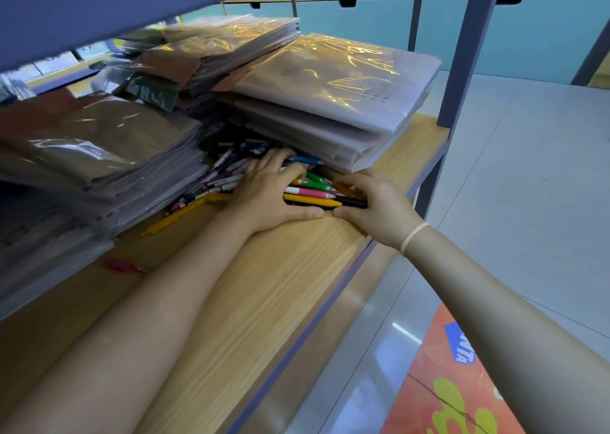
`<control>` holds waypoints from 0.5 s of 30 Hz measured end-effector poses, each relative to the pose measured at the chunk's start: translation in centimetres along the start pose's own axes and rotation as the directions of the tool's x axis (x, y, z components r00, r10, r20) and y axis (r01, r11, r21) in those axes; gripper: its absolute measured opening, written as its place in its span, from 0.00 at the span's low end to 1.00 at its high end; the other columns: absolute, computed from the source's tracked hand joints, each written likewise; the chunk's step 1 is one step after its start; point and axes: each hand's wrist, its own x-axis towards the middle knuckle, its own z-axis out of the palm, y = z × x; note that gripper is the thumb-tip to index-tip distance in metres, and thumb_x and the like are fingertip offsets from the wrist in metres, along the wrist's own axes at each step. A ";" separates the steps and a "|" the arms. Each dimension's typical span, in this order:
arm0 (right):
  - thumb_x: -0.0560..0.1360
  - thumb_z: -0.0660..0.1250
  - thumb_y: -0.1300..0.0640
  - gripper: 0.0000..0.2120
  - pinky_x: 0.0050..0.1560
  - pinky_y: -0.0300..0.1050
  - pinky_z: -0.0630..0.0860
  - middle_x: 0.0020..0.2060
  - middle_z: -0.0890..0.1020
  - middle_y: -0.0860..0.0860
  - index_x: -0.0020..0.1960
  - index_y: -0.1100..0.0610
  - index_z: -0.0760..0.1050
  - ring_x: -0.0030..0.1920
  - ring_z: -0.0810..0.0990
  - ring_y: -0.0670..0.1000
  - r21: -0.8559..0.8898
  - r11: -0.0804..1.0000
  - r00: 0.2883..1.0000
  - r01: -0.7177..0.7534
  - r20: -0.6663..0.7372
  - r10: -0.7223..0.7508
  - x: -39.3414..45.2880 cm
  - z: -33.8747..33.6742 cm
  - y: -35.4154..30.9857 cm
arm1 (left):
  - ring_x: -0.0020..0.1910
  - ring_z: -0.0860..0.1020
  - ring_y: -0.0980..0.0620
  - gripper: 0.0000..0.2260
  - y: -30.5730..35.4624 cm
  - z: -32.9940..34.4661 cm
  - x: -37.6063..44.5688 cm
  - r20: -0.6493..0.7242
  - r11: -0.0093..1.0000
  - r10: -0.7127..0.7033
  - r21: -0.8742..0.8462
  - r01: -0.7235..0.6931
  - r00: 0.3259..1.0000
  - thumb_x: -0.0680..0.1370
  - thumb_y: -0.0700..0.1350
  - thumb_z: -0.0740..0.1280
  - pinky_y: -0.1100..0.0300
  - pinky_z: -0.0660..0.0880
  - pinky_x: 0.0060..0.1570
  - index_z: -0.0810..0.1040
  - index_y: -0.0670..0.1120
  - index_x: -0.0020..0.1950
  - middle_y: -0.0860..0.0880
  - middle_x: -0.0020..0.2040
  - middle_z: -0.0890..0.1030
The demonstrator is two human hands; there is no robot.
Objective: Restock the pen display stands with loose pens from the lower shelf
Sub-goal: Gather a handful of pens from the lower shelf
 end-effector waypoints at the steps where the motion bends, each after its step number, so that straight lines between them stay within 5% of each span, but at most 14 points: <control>1: 0.73 0.74 0.55 0.27 0.60 0.40 0.64 0.60 0.76 0.54 0.70 0.53 0.73 0.63 0.70 0.54 0.010 1.000 1.000 -0.002 0.004 0.002 -0.1 0.0 0.0 | 0.70 0.66 0.43 0.37 0.1 0.0 -0.2 -0.030 0.999 0.022 0.025 -0.021 0.999 0.64 0.77 0.59 0.47 0.60 0.69 0.75 0.52 0.60 0.45 0.71 0.69; 6: 0.74 0.73 0.59 0.23 0.61 0.40 0.66 0.58 0.76 0.52 0.68 0.52 0.74 0.63 0.72 0.53 0.047 0.999 1.000 -0.018 0.003 0.018 -1.0 -0.1 -0.5 | 0.64 0.73 0.48 0.37 1.0 0.3 -1.8 -0.031 0.996 0.032 0.082 -0.030 0.999 0.69 0.77 0.53 0.52 0.61 0.59 0.74 0.53 0.65 0.50 0.66 0.77; 9: 0.75 0.71 0.63 0.22 0.60 0.38 0.66 0.59 0.77 0.53 0.68 0.54 0.75 0.62 0.73 0.52 0.058 0.998 1.000 -0.016 -0.013 0.017 -1.7 -0.3 -1.0 | 0.60 0.77 0.49 0.35 2.0 -0.6 -2.3 -0.013 0.991 -0.007 0.136 0.008 1.000 0.69 0.78 0.58 0.53 0.63 0.56 0.73 0.55 0.66 0.52 0.63 0.80; 15: 0.75 0.69 0.64 0.26 0.65 0.40 0.71 0.61 0.71 0.51 0.71 0.49 0.69 0.56 0.74 0.43 0.297 0.954 0.986 -0.042 -0.141 0.087 -3.8 -0.5 -1.9 | 0.44 0.77 0.51 0.22 3.8 -2.3 -2.8 0.101 0.983 -0.182 0.045 0.179 0.978 0.67 0.72 0.70 0.56 0.69 0.37 0.75 0.55 0.43 0.53 0.44 0.79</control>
